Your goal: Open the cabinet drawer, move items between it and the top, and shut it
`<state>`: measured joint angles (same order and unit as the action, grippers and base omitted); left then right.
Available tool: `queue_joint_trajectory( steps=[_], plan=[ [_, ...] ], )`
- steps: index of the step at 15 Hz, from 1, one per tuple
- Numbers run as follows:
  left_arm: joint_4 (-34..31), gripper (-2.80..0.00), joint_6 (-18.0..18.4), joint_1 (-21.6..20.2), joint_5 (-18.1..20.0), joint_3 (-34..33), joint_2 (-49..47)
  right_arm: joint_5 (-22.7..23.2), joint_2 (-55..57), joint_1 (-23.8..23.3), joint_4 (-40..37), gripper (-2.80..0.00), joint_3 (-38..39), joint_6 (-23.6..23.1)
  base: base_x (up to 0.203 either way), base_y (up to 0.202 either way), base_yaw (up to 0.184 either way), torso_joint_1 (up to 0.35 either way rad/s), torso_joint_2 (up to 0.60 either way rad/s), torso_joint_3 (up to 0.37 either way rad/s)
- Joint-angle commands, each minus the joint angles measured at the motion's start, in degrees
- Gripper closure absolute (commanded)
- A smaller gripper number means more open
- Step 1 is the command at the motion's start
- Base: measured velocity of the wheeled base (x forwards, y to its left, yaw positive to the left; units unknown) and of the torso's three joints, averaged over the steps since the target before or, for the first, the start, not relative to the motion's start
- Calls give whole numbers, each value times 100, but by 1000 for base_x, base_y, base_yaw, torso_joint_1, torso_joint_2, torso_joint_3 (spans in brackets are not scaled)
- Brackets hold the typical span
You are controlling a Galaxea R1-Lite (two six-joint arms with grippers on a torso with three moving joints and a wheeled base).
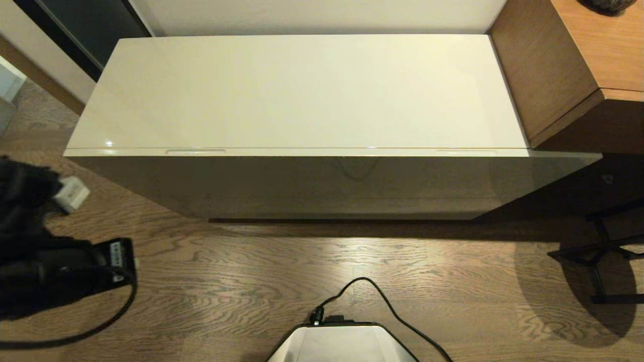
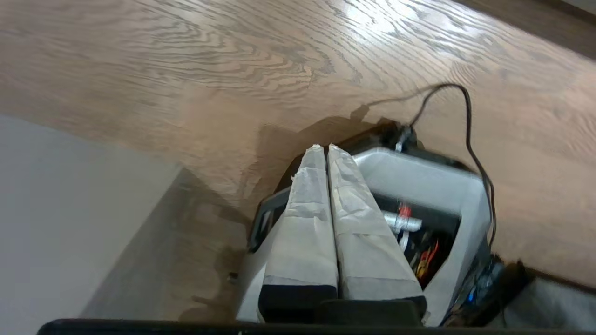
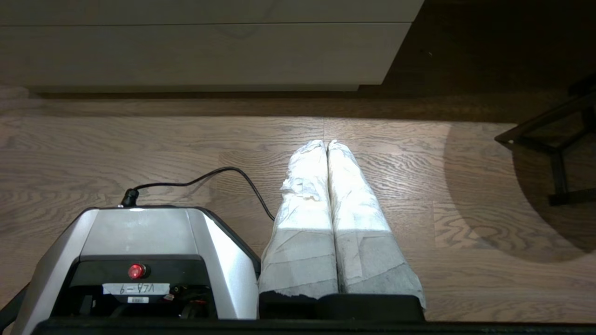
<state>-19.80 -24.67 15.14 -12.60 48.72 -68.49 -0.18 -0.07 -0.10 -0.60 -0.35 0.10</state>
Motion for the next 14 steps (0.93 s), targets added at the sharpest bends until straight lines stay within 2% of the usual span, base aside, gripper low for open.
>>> queue_joint_trajectory(
  steps=[1, 4, 6, 8, 10, 12, 13, 14],
  plan=[
    [-1160, 0, 103, 8, 50, -78, 2043, 1, 7, 1, -2, 0, 0, -1, 0, 0, 0, 0, 0, 0],
    [-2666, 0, 345, -77, 180, -294, 3649, 1, 7, 1, -2, 0, 0, -1, 0, 0, 0, 0, 0, 0],
    [-3540, 0, 719, -422, 294, -491, 4683, 1, 7, 1, -2, 0, 0, -1, 0, 0, 0, 0, 0, 0],
    [-4584, 0, 1149, -859, 551, -553, 5254, 1, 7, 1, -2, 0, 0, -10, 0, 0, 0, 0, 0, 0],
    [-4894, 0, 1375, -1225, 738, -459, 5306, 1, 7, 1, -2, 0, 0, -1, 0, 0, 0, 0, 0, 0],
    [-5183, 0, 1682, -1715, 1154, -429, 5454, 1, 7, 1, -6, 0, 0, -1, 0, 0, 0, 0, 0, 0],
    [-5453, 0, 1789, -1708, 1279, -426, 5535, 1, 7, 1, -10, 0, 0, -1, 0, 0, 0, 0, 0, 0],
    [-5438, 0, 1828, -1676, 1310, -490, 5677, 1, 7, 1, -2, 0, 0, -1, 0, 0, 0, 0, 0, 0]
  ],
)
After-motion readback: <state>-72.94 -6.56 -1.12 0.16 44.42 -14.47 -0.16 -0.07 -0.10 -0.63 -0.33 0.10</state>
